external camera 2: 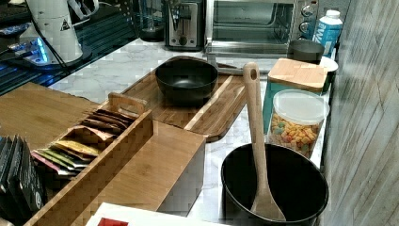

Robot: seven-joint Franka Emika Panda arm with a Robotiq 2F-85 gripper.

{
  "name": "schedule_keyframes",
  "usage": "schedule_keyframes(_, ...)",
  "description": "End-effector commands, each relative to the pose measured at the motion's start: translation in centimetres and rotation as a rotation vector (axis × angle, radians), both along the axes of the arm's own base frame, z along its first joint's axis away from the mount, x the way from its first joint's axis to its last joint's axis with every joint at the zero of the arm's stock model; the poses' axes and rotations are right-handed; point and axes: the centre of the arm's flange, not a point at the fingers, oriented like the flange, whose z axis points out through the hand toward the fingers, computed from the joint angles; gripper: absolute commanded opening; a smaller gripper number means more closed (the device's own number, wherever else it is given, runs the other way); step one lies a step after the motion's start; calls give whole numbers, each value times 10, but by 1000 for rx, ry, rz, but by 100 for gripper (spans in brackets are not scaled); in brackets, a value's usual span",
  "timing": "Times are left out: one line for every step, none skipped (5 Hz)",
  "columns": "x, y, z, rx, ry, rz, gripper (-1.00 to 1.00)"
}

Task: Pick up the bowl.

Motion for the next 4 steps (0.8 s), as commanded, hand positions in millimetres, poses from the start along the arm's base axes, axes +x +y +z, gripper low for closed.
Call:
schedule_keyframes(-28,16,-47,32,-55,47,100)
schedule_keyframes(-25,16,-56,22,-66,42,100)
schedule_keyframes(-16,16,-62,1,-75,43,100)
schedule_keyframes(-10,14,-75,8,-55,48,100)
